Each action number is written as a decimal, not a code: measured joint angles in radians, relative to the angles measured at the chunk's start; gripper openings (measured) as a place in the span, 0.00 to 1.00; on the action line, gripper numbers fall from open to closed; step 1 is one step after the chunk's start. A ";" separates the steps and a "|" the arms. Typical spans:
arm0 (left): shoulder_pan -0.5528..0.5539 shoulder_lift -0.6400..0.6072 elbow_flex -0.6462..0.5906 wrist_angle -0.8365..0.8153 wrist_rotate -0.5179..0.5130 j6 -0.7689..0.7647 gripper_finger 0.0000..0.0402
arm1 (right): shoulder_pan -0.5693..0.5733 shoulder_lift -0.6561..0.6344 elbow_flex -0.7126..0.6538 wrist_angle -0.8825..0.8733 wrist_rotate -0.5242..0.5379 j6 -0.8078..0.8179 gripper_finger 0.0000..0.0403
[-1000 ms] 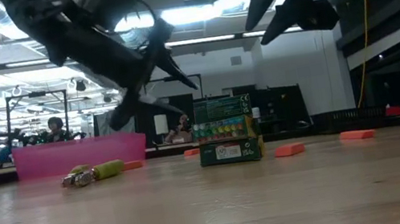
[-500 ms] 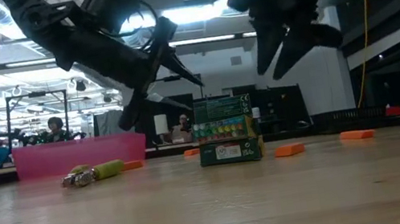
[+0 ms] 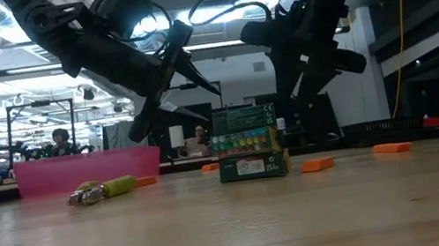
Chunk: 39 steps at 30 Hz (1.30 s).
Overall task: Pick & Place School Supplies
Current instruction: Put the yellow crayon box into the pink bin
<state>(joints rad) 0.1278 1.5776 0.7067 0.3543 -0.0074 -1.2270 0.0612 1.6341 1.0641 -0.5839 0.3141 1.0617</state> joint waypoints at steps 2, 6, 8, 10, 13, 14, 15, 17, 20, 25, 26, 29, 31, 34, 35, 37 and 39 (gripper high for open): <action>-0.012 0.000 0.000 -0.015 0.020 0.000 0.52 | 0.004 0.000 0.000 0.000 -0.040 0.000 0.38; -0.035 0.000 0.000 -0.078 -0.014 -0.004 0.52 | 0.054 0.000 0.000 -0.004 -0.068 0.020 0.38; -0.041 0.000 0.000 -0.104 -0.037 -0.006 0.52 | 0.083 0.000 0.000 -0.008 -0.074 0.044 0.38; -0.042 0.000 0.000 -0.108 -0.053 -0.007 0.51 | 0.109 0.000 0.000 -0.008 -0.073 0.066 0.38; -0.042 0.000 0.000 -0.115 -0.076 -0.008 0.47 | 0.133 0.000 0.000 -0.014 -0.071 0.101 0.38; -0.041 0.000 0.000 -0.114 -0.083 -0.008 0.45 | 0.136 0.000 0.000 -0.018 -0.071 0.109 0.38; -0.039 0.000 0.000 -0.114 -0.087 -0.008 0.43 | 0.138 0.000 0.000 -0.019 -0.071 0.115 0.38; -0.032 0.000 0.000 -0.116 -0.088 -0.008 0.38 | 0.137 0.000 0.000 -0.018 -0.069 0.128 0.38; -0.023 0.000 0.000 -0.143 -0.087 -0.003 0.30 | 0.136 0.000 0.000 -0.017 -0.047 0.137 0.38; -0.007 0.000 0.000 -0.180 -0.073 0.025 0.16 | 0.137 0.006 0.000 -0.013 -0.059 0.138 0.38; -0.006 0.000 0.000 -0.176 -0.071 0.032 0.14 | 0.137 0.012 0.000 -0.013 -0.067 0.138 0.38; -0.007 0.000 0.005 -0.174 -0.055 0.050 0.06 | 0.137 0.029 0.000 0.002 -0.080 0.139 0.38; -0.007 0.000 0.015 -0.175 -0.043 0.067 0.02 | 0.137 0.041 0.000 0.011 -0.086 0.141 0.38; -0.009 0.000 0.025 -0.177 -0.043 0.072 0.01 | 0.137 0.059 0.000 0.049 -0.096 0.158 0.38; -0.009 0.000 0.027 -0.176 -0.043 0.074 0.01 | 0.137 0.065 0.000 0.071 -0.101 0.160 0.38; -0.009 0.000 0.028 -0.170 -0.040 0.078 0.01 | 0.137 0.078 0.000 0.108 -0.113 0.163 0.38; -0.006 0.004 0.028 -0.173 -0.023 0.087 0.01 | 0.137 0.087 0.000 0.136 -0.121 0.166 0.38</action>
<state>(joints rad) 0.1222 1.5818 0.7345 0.1813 -0.0300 -1.1399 0.1982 1.7214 1.0641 -0.4477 0.1932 1.2280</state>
